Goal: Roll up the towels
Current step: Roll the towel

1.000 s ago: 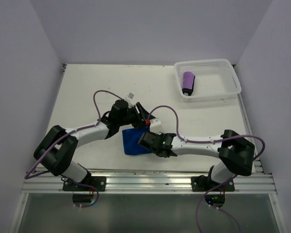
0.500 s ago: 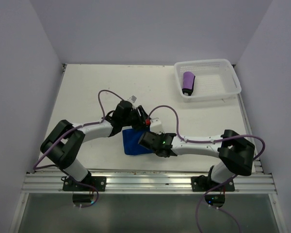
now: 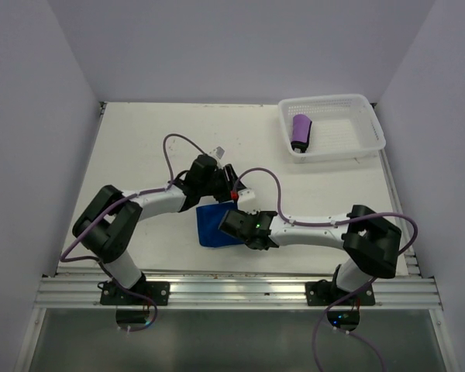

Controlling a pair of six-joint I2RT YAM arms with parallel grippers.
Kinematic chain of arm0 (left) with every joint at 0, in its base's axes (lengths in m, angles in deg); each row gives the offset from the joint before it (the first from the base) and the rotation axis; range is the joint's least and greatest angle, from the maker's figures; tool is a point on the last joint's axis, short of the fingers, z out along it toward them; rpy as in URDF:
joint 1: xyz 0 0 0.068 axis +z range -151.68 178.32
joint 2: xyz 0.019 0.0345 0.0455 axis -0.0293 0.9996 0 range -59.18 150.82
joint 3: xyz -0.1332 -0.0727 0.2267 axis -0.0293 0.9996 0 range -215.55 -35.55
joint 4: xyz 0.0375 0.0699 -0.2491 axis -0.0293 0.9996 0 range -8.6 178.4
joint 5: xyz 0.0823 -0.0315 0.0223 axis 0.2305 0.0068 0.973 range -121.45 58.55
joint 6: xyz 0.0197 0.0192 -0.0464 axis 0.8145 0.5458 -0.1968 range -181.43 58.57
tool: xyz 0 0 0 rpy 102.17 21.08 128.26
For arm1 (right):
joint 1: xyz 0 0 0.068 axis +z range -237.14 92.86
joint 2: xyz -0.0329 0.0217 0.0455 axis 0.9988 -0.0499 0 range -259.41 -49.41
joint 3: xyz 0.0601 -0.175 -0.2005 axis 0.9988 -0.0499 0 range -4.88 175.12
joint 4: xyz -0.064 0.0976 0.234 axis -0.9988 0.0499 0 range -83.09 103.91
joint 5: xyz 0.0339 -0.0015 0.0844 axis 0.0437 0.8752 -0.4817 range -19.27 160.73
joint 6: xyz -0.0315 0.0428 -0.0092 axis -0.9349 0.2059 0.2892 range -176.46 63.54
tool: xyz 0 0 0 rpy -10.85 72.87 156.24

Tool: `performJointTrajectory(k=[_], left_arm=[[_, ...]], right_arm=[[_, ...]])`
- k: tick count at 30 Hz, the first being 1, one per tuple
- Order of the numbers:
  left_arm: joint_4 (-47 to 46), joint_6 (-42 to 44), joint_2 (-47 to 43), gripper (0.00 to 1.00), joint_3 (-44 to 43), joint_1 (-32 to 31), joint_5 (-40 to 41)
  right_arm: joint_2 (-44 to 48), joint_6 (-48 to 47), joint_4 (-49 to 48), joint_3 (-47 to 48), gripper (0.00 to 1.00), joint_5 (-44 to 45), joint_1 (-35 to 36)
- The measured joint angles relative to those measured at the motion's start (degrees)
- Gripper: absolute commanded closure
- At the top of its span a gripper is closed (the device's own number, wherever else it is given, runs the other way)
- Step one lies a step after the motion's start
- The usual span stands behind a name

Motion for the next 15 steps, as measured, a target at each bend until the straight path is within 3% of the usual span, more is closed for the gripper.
performJointTrajectory(k=[7, 10, 11, 14, 15], left_arm=[[-0.2, 1.2, 0.3, 0.56, 0.3, 0.0, 0.0], [-0.3, 1.4, 0.8, 0.74, 0.4, -0.2, 0.0], [-0.3, 1.6, 0.9, 0.86, 0.4, -0.2, 0.0], [-0.5, 2.1, 1.3, 1.00, 0.4, -0.4, 0.0], [-0.6, 2.2, 1.5, 1.00, 0.4, -0.4, 0.0]], right_arm=[[-0.5, 0.4, 1.0, 0.9, 1.00, 0.1, 0.0], [-1.1, 0.4, 1.4, 1.3, 1.00, 0.2, 0.0], [-1.2, 0.4, 1.6, 1.5, 1.00, 0.2, 0.0], [-1.5, 0.5, 2.6, 2.3, 1.00, 0.3, 0.0], [-1.7, 0.6, 3.1, 2.7, 1.00, 0.3, 0.0]])
